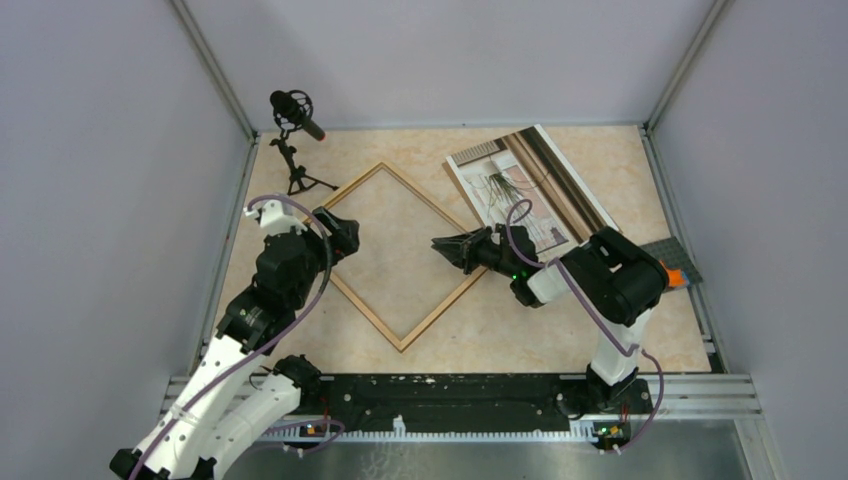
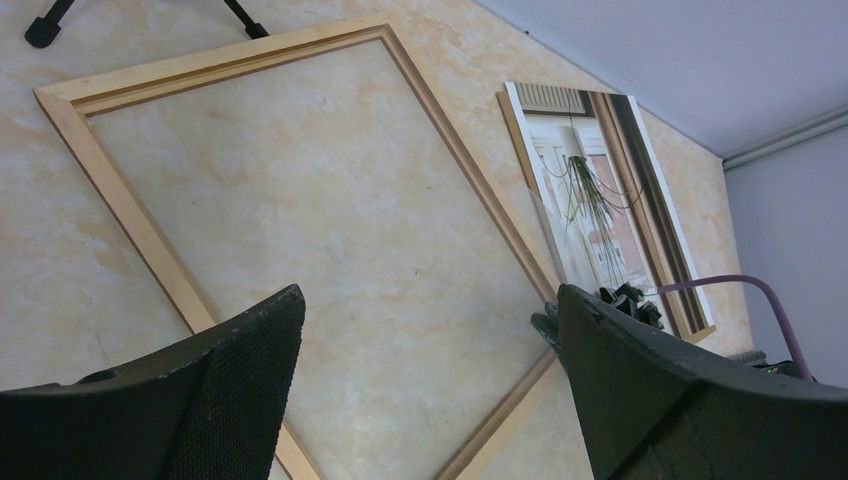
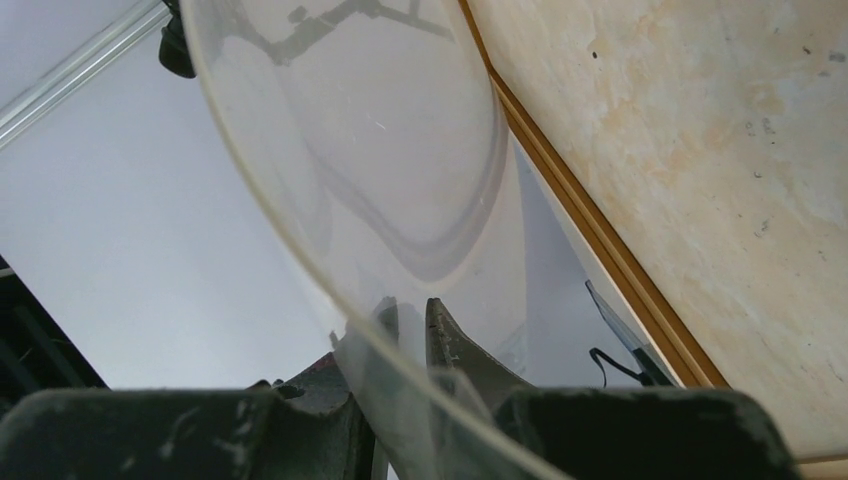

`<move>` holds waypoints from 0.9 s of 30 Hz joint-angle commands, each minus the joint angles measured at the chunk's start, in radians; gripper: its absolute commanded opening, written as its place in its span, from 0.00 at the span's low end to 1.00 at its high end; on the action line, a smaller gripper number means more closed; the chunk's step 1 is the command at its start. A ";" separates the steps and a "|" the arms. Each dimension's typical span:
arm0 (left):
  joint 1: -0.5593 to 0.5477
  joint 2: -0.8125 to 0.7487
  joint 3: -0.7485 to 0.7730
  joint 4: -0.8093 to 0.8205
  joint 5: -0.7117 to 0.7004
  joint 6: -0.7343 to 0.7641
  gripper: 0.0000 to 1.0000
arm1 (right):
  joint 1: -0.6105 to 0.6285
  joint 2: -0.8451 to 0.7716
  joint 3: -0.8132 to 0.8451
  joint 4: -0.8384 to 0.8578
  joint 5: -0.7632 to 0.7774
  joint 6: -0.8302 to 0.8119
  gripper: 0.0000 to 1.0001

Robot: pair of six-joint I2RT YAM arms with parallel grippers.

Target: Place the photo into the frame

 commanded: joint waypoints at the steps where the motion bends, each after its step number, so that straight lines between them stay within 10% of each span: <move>1: 0.000 -0.006 -0.014 0.039 0.007 -0.007 0.98 | 0.029 -0.061 0.040 0.026 0.026 0.037 0.00; 27: 0.000 -0.020 -0.027 0.033 0.010 -0.012 0.98 | 0.048 -0.027 0.006 0.102 0.034 0.096 0.00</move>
